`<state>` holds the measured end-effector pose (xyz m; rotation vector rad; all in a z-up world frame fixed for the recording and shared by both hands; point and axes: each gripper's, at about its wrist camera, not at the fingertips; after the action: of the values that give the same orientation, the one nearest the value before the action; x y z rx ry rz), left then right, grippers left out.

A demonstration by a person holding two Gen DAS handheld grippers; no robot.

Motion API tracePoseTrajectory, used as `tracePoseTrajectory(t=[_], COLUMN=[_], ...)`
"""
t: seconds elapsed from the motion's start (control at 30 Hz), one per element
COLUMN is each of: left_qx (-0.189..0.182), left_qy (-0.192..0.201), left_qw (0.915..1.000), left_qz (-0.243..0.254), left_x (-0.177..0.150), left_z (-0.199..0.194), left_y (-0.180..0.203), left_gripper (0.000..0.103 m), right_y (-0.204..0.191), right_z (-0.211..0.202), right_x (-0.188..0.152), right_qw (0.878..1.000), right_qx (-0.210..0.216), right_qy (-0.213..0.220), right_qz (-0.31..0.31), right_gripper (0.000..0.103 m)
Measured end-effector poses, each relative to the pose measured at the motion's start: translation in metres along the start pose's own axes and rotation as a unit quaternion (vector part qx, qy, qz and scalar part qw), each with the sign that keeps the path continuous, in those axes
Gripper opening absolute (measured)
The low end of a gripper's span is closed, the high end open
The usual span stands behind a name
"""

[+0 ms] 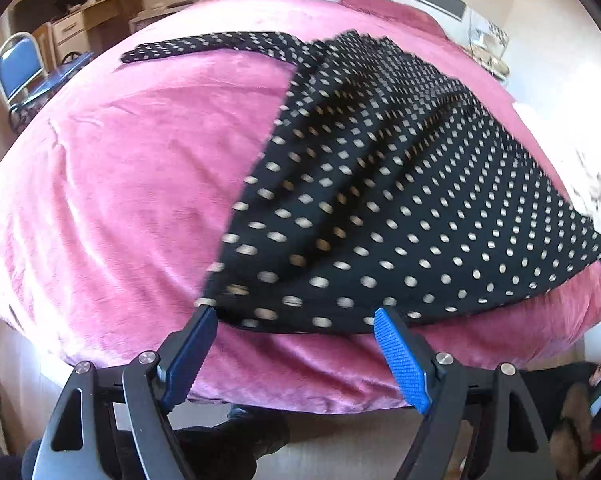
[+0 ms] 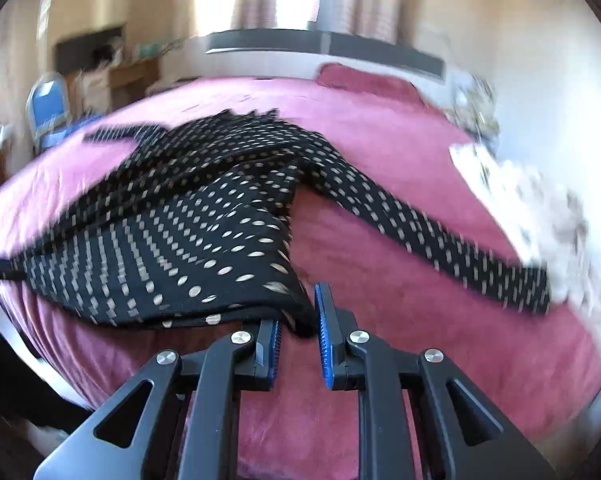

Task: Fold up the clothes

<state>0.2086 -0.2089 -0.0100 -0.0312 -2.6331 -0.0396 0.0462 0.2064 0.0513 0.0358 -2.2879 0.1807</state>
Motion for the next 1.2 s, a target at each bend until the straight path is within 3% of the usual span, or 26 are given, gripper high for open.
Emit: tracePoseTrajectory(t=[0.17, 0.23, 0.27, 0.3, 0.33, 0.43, 0.63, 0.8, 0.9, 0.97, 1.2], left_qx=[0.003, 0.001, 0.002, 0.003, 0.003, 0.004, 0.004, -0.006, -0.032, -0.025, -0.022], left_qy=[0.005, 0.002, 0.002, 0.002, 0.003, 0.007, 0.016, 0.047, 0.045, 0.041, 0.034], left_qw=[0.9999, 0.9999, 0.9999, 0.9999, 0.9999, 1.0000, 0.9998, 0.9980, 0.9940, 0.9926, 0.9941], left_qz=[-0.010, -0.015, -0.016, -0.016, -0.012, 0.004, -0.010, -0.041, -0.094, -0.111, -0.101], left_x=[-0.002, -0.002, 0.000, 0.002, 0.002, 0.006, 0.013, 0.018, 0.019, 0.021, 0.024], left_z=[0.001, 0.008, 0.010, 0.012, 0.012, 0.014, 0.019, 0.014, 0.020, 0.023, 0.030], left_y=[-0.009, -0.010, -0.007, -0.004, -0.001, 0.005, -0.001, -0.017, -0.042, -0.053, -0.047], left_gripper=[0.083, 0.083, 0.083, 0.083, 0.083, 0.083, 0.083, 0.083, 0.083, 0.083, 0.083], right_y=[0.046, 0.054, 0.056, 0.055, 0.052, 0.040, 0.031, 0.034, 0.039, 0.043, 0.044], right_z=[-0.013, -0.005, 0.001, 0.006, 0.013, 0.030, 0.051, 0.068, 0.071, 0.073, 0.075], right_x=[-0.012, -0.016, -0.018, -0.022, -0.026, -0.041, -0.050, -0.046, -0.047, -0.048, -0.048], right_qw=[0.991, 0.985, 0.981, 0.974, 0.968, 0.960, 0.957, 0.941, 0.934, 0.929, 0.928], right_qx=[-0.031, -0.013, 0.010, 0.050, 0.072, 0.089, 0.122, 0.183, 0.191, 0.194, 0.192], right_qy=[-0.027, -0.064, -0.082, -0.098, -0.110, -0.135, -0.116, -0.085, -0.077, -0.073, -0.097], right_qz=[0.130, 0.158, 0.175, 0.200, 0.214, 0.229, 0.237, 0.271, 0.292, 0.306, 0.303], right_gripper=[0.019, 0.037, 0.065, 0.086, 0.090, 0.090, 0.091, 0.088, 0.084, 0.083, 0.084])
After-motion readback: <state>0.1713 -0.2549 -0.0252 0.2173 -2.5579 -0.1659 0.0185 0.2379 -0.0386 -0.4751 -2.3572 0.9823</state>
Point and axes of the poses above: each gripper's, at about its wrist camera, not at the fingertips, and z roughly the way its jaws point, y to its right, x to its top, and after that the axes turned 10 degrees about z, right-handed
